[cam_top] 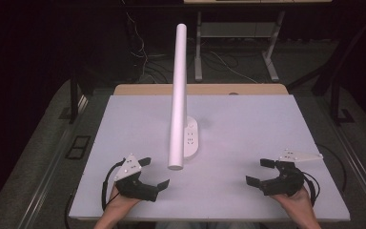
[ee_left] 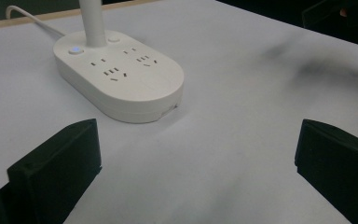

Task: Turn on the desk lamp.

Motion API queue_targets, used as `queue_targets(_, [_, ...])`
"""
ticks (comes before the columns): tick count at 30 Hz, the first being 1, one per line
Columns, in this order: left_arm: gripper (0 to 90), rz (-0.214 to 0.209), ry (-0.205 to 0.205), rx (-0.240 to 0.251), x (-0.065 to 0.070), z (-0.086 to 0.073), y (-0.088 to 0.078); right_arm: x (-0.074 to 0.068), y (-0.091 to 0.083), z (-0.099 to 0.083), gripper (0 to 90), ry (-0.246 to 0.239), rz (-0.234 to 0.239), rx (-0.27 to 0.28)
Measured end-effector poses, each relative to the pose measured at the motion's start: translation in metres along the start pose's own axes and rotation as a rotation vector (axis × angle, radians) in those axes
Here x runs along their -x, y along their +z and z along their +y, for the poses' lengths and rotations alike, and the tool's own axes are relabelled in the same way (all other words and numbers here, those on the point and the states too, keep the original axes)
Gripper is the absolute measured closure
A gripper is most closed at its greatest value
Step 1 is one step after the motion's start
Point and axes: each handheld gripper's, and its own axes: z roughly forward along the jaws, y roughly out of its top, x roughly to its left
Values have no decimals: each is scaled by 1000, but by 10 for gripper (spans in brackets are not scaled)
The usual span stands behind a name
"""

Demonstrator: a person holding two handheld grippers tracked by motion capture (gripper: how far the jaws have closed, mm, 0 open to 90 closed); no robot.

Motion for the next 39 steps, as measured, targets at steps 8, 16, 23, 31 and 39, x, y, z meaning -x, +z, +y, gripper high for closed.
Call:
queue_targets(8, [0, -1, -5, 1, 0, 0, 0, 1, -1, 0, 2, 3, 3, -6])
queue_targets(16, [0, 0, -2, 0, 0, 0, 0, 1, -3, -1, 2, 11, 1, -7])
queue_targets(23, [0, -1, 0, -4, 0, 0, 1, 1, -4, 0, 2, 20, -2, -11])
queue_targets(31, [0, 1, 2, -5, 0, 0, 0, 3, -5, 1, 2, 21, -1, -17])
queue_targets(39, [0, 9, 0, -8, -2, 0, -1, 5, -4, 5, 2, 38, -1, -23])
